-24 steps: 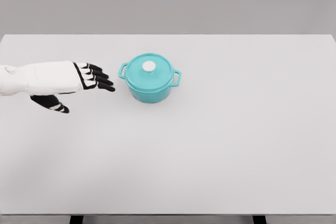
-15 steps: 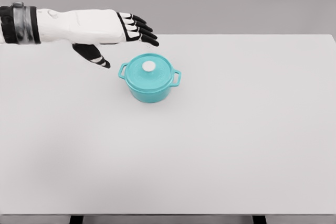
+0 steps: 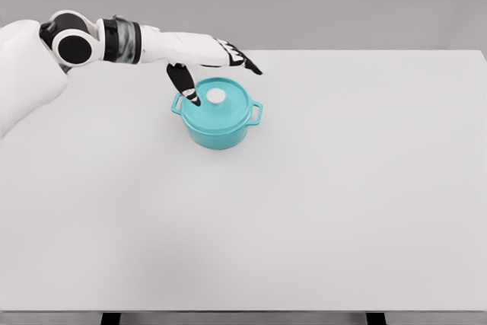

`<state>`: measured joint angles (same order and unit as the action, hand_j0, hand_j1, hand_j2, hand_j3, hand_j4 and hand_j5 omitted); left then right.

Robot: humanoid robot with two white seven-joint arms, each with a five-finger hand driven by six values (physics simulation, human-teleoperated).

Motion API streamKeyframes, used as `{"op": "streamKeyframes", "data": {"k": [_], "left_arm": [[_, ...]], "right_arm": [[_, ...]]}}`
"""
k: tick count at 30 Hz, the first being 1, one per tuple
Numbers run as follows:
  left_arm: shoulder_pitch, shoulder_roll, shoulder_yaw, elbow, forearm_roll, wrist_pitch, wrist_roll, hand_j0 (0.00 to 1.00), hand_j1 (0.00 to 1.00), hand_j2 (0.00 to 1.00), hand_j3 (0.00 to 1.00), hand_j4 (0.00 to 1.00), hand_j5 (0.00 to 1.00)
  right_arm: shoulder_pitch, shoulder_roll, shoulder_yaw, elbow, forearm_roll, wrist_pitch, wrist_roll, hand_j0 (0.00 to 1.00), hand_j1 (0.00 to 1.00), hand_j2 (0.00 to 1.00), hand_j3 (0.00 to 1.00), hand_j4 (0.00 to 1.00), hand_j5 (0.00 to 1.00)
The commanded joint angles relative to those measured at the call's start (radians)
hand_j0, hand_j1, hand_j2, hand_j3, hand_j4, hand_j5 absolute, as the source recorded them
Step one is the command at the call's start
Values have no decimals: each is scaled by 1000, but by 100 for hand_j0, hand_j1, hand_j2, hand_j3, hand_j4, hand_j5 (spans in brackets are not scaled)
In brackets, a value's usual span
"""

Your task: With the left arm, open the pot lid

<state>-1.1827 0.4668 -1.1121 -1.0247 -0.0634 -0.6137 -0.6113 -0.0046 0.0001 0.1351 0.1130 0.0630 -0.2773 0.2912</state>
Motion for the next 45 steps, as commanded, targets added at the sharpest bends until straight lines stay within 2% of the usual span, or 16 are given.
{"op": "streamKeyframes", "data": {"k": [1,4,7,8,13,17,18,22,28,29,32,33,35,38,42,45], "left_arm": [[0,-7,-5,31,8,3,0,100,100,100,100,100,100],[0,-4,-6,34,8,3,0,100,100,100,100,100,100],[-2,-11,-6,86,0,3,0,100,100,100,100,100,100],[-2,-39,-8,124,-1,3,0,100,100,100,100,100,100],[0,-89,-8,170,-39,3,0,100,100,100,100,100,100],[0,-97,-8,198,-61,3,0,100,100,100,100,100,100],[0,-99,-8,196,-65,3,0,93,93,93,93,93,93],[0,-99,-8,196,-79,3,0,76,76,76,76,76,76],[9,-99,-9,196,-81,3,0,71,71,71,71,71,71],[9,-99,-32,196,-79,3,0,68,68,68,68,68,68],[9,-97,-41,196,-70,3,0,56,56,56,56,56,56],[9,-97,-41,195,-65,3,0,48,48,48,48,48,48],[11,-94,-41,187,-47,3,0,38,38,38,38,38,38],[8,-82,-41,169,-23,3,0,38,38,38,38,38,38],[-17,128,-41,6,105,3,0,39,39,39,39,39,39],[-40,269,-40,-63,158,3,0,39,39,39,39,39,39]], "right_arm": [[0,0,0,-1,1,0,0,100,100,100,100,100,100],[0,0,0,1,0,0,0,100,100,100,100,100,100],[0,0,0,-1,0,0,0,100,100,100,100,100,100],[0,0,0,-1,1,0,0,100,100,100,100,100,100],[0,0,0,1,0,0,0,100,100,100,100,100,100],[0,0,0,1,0,0,0,100,100,100,100,100,100],[0,0,0,1,0,0,0,100,100,100,100,100,100],[0,0,0,-1,1,0,0,100,100,100,100,100,100],[0,0,0,1,0,0,0,100,100,100,100,100,100],[0,0,0,-1,0,0,0,100,100,100,100,100,100],[0,0,0,1,0,0,0,100,100,100,100,100,100],[0,0,0,-1,1,0,0,100,100,100,100,100,100],[0,0,0,-1,1,0,0,100,100,100,100,100,100],[0,0,0,1,0,0,0,100,100,100,100,100,100],[0,0,0,1,0,0,0,100,100,100,100,100,100],[0,0,0,1,0,0,0,100,100,100,100,100,100]]}}
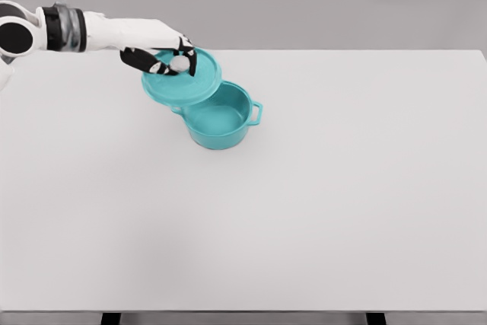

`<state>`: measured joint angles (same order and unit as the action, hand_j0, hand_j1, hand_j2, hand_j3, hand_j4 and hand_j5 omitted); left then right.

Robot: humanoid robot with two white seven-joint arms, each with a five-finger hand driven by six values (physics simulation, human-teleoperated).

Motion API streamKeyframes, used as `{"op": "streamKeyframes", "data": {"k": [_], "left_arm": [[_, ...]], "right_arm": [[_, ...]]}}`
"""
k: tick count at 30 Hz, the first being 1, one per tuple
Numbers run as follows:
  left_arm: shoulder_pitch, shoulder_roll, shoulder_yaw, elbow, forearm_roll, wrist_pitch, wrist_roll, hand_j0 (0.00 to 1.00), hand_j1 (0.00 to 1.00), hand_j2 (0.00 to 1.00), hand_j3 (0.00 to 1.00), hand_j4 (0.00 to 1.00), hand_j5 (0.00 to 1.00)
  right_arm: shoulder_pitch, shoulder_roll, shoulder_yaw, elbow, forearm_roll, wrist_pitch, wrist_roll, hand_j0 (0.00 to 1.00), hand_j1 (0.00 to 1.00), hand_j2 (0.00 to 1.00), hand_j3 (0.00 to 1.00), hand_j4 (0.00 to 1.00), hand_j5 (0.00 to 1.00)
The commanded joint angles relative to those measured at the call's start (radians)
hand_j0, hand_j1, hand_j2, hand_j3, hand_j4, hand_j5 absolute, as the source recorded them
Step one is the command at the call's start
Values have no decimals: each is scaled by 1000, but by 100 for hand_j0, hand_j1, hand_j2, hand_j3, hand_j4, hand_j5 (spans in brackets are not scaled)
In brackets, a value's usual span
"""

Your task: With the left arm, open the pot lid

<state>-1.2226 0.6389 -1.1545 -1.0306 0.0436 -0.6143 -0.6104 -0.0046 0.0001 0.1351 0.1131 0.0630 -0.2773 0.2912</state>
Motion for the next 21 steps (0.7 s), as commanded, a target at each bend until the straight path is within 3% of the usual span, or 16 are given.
{"op": "streamKeyframes", "data": {"k": [1,4,8,9,10,18,19,21], "left_arm": [[0,139,1,-59,62,3,0,39,39,39,39,39,39],[26,223,1,-45,61,3,0,40,40,40,40,40,40],[72,225,6,21,58,3,0,41,41,41,41,41,41],[74,225,12,26,53,3,0,53,53,53,53,53,53],[81,214,15,26,52,3,0,100,100,100,100,100,100],[86,212,18,7,56,3,0,100,100,100,100,100,100],[87,223,30,-48,62,3,0,100,100,100,100,100,100],[141,262,119,-144,87,3,0,100,100,100,100,100,100]], "right_arm": [[0,0,0,-1,0,0,0,100,100,100,100,100,100],[0,0,0,0,0,0,0,100,100,100,100,100,100],[0,0,0,0,0,0,0,100,100,100,100,100,100],[0,0,0,-1,1,0,0,100,100,100,100,100,100],[0,0,0,0,0,0,0,100,100,100,100,100,100],[0,0,0,0,1,0,0,100,100,100,100,100,100],[0,0,0,0,0,0,0,100,100,100,100,100,100],[0,0,0,-1,0,0,0,100,100,100,100,100,100]]}}
